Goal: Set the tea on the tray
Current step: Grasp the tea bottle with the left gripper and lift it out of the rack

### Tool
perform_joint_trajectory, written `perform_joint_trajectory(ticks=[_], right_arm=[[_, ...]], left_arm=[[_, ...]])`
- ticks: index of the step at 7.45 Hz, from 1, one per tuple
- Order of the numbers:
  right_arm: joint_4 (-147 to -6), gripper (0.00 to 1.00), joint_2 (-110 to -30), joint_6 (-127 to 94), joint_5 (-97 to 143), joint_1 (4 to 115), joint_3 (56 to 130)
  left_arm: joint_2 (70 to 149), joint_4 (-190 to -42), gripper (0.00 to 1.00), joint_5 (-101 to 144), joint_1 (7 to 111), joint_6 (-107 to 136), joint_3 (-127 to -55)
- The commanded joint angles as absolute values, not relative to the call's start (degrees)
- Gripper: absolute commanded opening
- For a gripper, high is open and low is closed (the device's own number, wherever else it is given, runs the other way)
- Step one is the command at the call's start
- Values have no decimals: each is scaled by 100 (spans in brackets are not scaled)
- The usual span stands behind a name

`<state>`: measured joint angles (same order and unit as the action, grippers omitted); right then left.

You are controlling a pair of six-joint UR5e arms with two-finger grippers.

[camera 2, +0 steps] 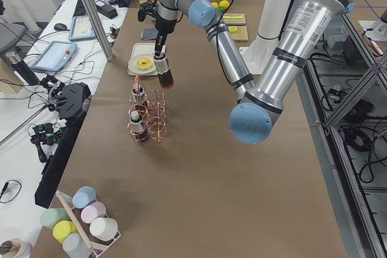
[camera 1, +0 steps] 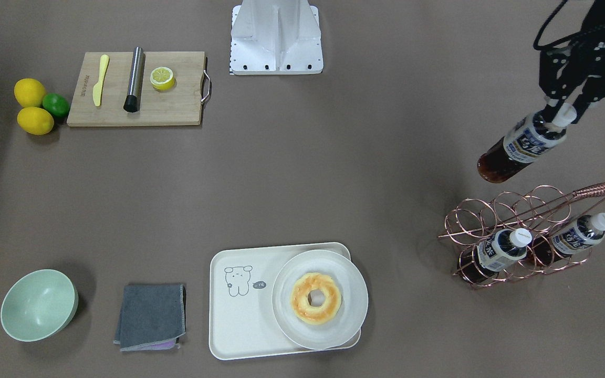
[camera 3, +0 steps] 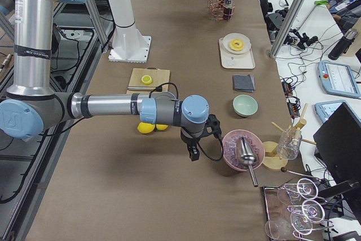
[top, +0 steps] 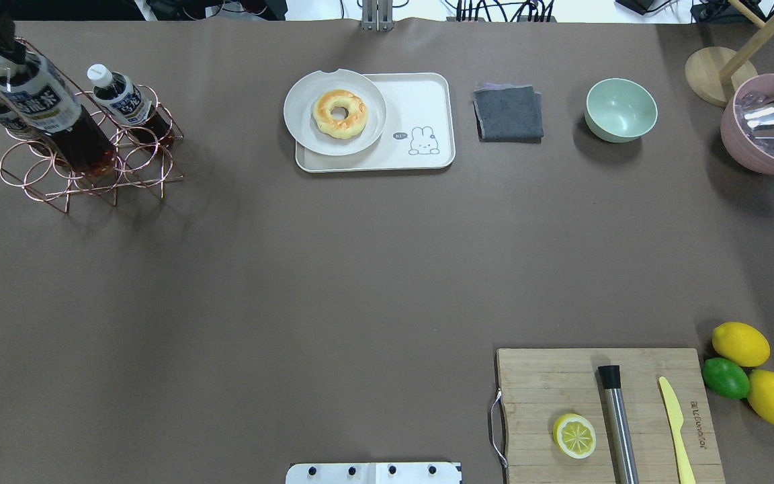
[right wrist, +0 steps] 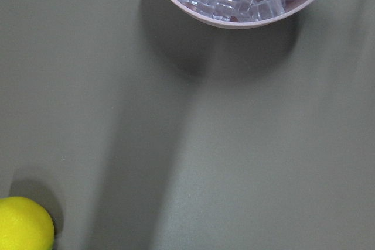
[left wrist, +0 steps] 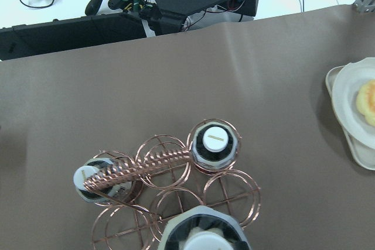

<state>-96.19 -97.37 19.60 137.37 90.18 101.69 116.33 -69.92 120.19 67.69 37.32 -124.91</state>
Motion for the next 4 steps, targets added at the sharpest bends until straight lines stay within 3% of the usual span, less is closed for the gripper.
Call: perform_joint_trajectory(ticks=[1,4], right_arm=[[-9615,100,-9729,1960,13729,9018,10169],[-9615,100,-9721,1951,13729,9018,10169]], left_arm=[[12574,-6548,0,11491,5542,5408,-12534],[14058,-6110,0,10332,4057,6554,-11508]])
